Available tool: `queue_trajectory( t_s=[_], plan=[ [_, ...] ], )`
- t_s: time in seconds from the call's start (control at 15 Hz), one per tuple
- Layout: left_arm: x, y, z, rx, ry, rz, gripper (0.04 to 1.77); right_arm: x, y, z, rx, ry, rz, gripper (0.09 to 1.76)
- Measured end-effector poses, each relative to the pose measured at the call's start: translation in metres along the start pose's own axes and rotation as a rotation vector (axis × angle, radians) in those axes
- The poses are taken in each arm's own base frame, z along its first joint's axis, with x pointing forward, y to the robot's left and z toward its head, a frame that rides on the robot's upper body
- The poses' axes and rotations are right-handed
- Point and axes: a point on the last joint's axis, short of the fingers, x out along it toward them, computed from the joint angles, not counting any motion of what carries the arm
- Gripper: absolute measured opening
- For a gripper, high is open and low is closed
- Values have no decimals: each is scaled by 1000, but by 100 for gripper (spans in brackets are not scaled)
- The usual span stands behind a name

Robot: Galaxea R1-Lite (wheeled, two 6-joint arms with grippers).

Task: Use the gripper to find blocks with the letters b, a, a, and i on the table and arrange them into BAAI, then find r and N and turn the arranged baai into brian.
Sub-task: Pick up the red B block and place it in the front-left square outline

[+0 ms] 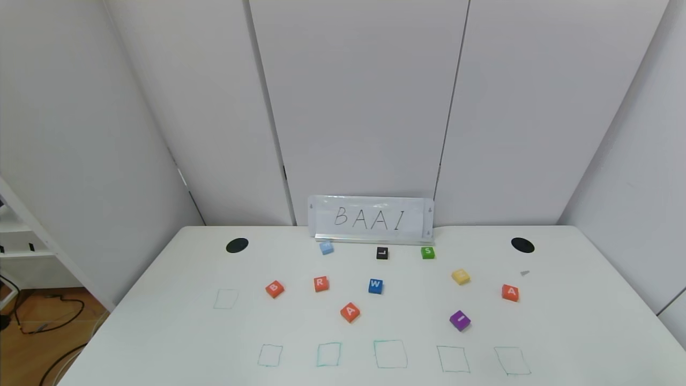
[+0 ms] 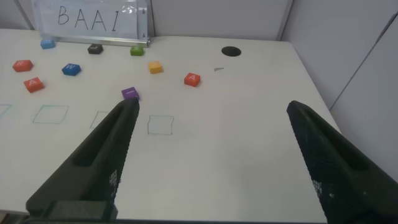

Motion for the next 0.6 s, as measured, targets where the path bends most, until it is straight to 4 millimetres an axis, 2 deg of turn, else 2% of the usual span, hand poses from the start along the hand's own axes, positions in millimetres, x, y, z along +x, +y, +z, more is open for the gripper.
queue_trajectory(
  t_s=[0.6],
  plan=[
    [-1,0,4,-3,-29,-1,172,0,0,1,-3,0,2,171]
  ],
)
